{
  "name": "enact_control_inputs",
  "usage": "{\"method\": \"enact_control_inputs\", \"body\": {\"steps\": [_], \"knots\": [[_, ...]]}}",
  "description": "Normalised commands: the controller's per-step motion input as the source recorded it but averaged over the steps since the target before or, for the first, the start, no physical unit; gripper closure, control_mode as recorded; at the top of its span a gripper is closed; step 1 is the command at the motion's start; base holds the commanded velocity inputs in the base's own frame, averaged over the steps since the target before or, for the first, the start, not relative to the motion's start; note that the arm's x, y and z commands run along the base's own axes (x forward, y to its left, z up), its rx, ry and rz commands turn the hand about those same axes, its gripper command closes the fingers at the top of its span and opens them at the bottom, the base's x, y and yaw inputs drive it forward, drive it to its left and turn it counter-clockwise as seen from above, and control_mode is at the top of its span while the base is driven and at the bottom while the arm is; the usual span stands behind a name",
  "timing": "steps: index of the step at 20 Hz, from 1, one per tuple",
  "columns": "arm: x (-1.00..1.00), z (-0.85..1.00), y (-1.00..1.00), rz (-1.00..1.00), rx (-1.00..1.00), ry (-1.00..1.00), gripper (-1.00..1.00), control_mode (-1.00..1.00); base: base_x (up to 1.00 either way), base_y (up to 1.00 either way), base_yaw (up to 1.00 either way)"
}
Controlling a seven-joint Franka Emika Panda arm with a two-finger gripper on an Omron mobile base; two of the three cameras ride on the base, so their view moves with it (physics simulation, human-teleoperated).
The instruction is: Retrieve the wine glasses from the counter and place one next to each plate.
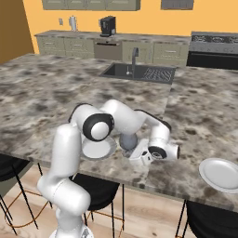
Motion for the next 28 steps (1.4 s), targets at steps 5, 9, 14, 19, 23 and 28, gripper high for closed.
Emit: {"method": "enact_control_inputs", "body": {"steps": [5,9,14,19,23,28], "knots": [[0.0,0.0,-0.13,-0.08,0.0,0.0,-1.0,-1.0,0.0,0.0,0.0],[-0.23,0.17,-0.19,-0.16,0.0,-0.03,-1.0,-1.0,0.0,0.0,0.0],[-0.8,0.62,-0.01,-0.06,0.0,-0.32,-1.0,-1.0,0.0,0.0,0.0],[-1.0,0.9,0.03,0.0,0.0,-0.4,-1.0,-1.0,0.0,0.0,0.0],[-0.68,0.98,0.45,-0.01,-0.08,-0.37,-1.0,-1.0,0.0,0.0,0.0],[-0.46,0.91,0.64,-0.04,-0.11,-0.3,-1.0,-1.0,0.0,0.0,0.0]]}}
